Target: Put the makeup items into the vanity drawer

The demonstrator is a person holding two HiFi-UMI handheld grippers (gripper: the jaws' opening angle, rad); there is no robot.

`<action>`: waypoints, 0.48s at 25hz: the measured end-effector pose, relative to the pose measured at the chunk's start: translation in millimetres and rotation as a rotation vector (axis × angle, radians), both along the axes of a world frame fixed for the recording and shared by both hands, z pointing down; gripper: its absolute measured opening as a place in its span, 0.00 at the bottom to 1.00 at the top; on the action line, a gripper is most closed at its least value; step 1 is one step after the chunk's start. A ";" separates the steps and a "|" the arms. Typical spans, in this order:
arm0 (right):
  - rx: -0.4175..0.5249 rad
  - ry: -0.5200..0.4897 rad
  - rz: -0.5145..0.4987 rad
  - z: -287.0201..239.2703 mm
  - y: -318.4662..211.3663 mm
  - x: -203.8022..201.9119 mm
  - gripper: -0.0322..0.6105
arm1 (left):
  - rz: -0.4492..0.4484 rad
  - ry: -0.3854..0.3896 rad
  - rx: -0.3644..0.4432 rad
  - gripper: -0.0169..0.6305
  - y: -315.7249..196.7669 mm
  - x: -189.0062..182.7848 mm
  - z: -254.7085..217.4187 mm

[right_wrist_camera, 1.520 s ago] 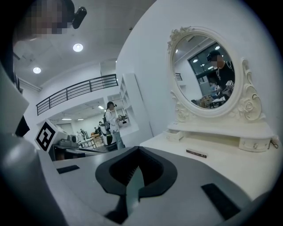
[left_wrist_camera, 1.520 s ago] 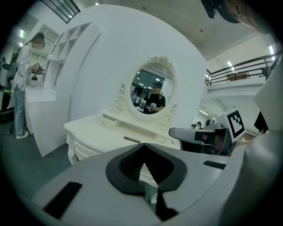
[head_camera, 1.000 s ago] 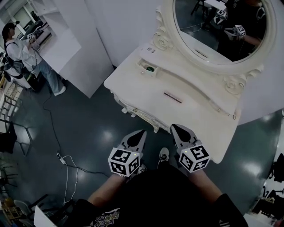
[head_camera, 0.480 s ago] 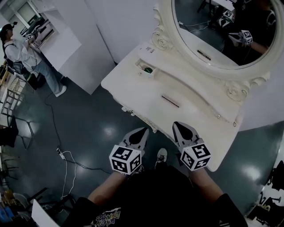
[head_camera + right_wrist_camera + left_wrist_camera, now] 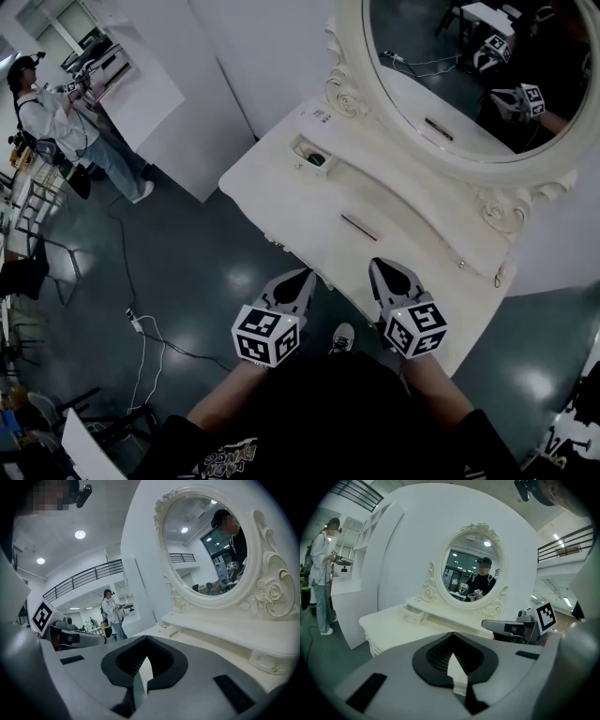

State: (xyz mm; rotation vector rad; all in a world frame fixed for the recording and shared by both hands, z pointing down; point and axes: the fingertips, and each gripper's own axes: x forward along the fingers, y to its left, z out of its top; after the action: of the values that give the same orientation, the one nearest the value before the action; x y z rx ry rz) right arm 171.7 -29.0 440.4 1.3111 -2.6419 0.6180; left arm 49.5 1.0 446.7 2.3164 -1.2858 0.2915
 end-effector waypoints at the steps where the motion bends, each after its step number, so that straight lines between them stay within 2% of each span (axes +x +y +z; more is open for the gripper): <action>1: 0.002 -0.001 -0.004 -0.2 -2.1 0.7 0.09 | -0.005 -0.003 0.002 0.02 -1.2 -0.3 -0.8; 8: 0.005 0.024 -0.017 4.8 -15.4 5.5 0.09 | -0.047 -0.008 -0.007 0.02 -11.0 -11.4 4.1; 12: 0.005 0.042 -0.007 10.7 -24.7 4.0 0.09 | -0.035 -0.002 -0.004 0.02 -21.9 -12.2 6.5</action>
State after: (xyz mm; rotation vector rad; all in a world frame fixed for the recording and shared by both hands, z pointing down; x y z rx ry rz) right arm 175.7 -53.7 451.1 1.3009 -2.6159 0.5766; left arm 37.3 -20.9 453.2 2.2885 -1.3239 0.2842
